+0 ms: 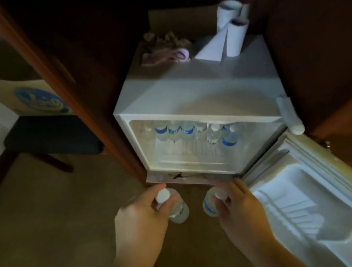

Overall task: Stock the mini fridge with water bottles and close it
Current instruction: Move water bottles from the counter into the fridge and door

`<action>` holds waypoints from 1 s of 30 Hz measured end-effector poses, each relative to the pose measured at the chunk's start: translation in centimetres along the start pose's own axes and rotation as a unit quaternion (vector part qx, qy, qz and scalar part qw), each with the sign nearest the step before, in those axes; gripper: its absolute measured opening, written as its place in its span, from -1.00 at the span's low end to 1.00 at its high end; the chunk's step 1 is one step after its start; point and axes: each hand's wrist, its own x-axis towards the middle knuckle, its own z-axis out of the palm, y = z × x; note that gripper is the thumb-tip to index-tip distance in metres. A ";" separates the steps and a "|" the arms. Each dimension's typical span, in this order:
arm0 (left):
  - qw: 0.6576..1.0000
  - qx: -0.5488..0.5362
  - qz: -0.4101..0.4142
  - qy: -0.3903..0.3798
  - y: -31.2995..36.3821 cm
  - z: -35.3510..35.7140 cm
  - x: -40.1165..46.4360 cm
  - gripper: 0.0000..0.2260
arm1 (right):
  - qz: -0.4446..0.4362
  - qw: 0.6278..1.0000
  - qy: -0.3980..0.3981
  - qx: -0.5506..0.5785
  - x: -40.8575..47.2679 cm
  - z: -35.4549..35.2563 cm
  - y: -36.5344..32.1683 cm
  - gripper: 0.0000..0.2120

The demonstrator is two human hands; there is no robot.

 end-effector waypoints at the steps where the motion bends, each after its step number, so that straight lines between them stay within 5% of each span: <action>1: 1.000 -0.010 0.001 0.000 -1.0 1.3 0.3 -0.67 | -0.010 1.000 -0.001 -0.009 0.9 1.1 0.7 -0.73; 5: 1.000 -0.027 0.010 -0.005 -4.3 5.2 1.7 -0.75 | -0.027 0.999 0.006 -0.029 5.0 5.4 3.9 -0.86; 9: 0.998 -0.041 0.041 0.014 -6.4 7.5 4.2 -0.80 | -0.028 0.999 0.010 -0.035 10.1 8.4 5.9 -0.76; 18: 0.996 -0.056 0.060 0.046 -10.2 11.0 8.6 -0.70 | -0.097 0.982 0.149 -0.068 19.1 13.4 8.3 -0.75; 30: 0.996 -0.066 0.057 0.031 -12.5 13.3 12.3 -0.68 | -0.072 0.981 0.116 -0.135 24.7 17.0 9.6 -0.69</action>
